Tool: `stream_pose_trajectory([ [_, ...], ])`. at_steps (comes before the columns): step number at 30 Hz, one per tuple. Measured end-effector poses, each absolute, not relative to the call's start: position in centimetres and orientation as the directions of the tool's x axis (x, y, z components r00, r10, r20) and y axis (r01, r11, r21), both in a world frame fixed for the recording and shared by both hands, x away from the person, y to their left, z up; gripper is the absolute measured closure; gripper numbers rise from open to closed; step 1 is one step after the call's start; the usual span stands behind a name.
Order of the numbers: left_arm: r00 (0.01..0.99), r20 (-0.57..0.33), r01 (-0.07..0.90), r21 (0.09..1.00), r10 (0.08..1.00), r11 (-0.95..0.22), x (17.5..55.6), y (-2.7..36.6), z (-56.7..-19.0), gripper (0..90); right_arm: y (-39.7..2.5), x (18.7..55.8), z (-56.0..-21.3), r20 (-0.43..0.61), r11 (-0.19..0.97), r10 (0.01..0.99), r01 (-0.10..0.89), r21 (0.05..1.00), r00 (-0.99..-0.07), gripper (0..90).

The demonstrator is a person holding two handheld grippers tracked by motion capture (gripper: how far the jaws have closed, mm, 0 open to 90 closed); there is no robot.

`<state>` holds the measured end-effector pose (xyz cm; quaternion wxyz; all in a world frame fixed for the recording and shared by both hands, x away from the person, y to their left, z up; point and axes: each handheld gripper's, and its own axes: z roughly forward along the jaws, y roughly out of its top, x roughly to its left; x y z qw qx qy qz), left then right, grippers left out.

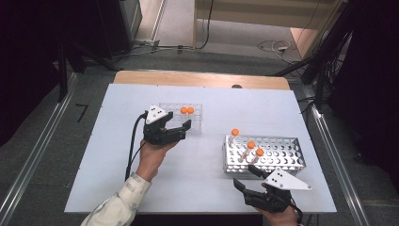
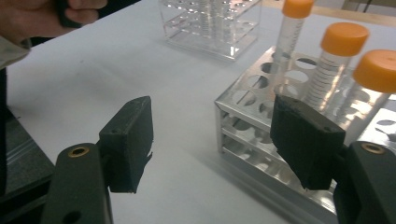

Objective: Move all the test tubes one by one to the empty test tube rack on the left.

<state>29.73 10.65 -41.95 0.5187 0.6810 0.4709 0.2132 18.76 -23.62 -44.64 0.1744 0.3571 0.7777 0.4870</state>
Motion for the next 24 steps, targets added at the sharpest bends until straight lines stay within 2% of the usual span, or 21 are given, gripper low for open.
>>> stream_pose_trajectory([
  [18, 0.484, -0.172, 0.421, 0.906, 0.858, -0.056, 26.1, 10.8, -43.1, 21.1, -26.3, 19.7, -45.3, 0.041, 0.232, 0.819, 0.395, 0.889, -0.573, 30.4],
  [24, 0.470, -0.170, 0.429, 0.902, 0.866, -0.056, 25.6, 11.3, -43.6, 21.2, -26.5, 20.4, -45.6, 0.030, 0.223, 0.837, 0.390, 0.893, -0.546, 35.3],
])
